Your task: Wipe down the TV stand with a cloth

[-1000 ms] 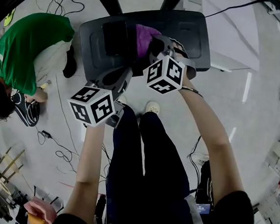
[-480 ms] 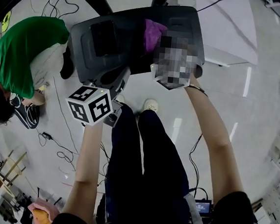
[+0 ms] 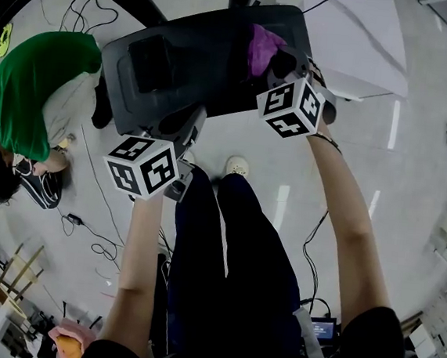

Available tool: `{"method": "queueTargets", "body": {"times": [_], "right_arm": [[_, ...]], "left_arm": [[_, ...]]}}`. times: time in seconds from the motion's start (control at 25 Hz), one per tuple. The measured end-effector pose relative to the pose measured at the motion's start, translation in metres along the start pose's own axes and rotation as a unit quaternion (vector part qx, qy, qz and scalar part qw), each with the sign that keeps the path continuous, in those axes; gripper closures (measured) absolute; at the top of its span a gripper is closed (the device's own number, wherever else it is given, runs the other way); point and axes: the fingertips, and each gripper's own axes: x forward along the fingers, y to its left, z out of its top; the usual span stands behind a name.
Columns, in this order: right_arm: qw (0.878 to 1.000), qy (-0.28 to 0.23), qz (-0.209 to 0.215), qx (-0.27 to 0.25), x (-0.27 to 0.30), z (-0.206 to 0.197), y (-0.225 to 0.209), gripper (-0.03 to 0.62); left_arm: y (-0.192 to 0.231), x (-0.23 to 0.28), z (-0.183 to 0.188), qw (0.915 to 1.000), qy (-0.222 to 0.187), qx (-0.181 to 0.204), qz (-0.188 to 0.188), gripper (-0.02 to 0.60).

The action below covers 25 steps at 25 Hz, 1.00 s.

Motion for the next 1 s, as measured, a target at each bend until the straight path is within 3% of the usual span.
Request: {"method": "queueTargets", "body": {"times": [0.6,0.84,1.0], "right_arm": [[0.997,0.042,-0.056,0.041,-0.017,-0.065,-0.057,0.526],[0.988,0.086,-0.077,0.101,-0.025,-0.105,-0.08,0.526],[0.986,0.09,-0.097,0.096,-0.033,-0.109,-0.079,0.526]], "left_arm": [[-0.014,0.02,-0.004,1.0,0.005,0.004,-0.004,0.575],[-0.023,0.023,-0.012,0.9999,0.005,-0.001,-0.012,0.575],[-0.024,0.024,-0.019,0.9997,0.009,-0.005,-0.024,0.575]]}}
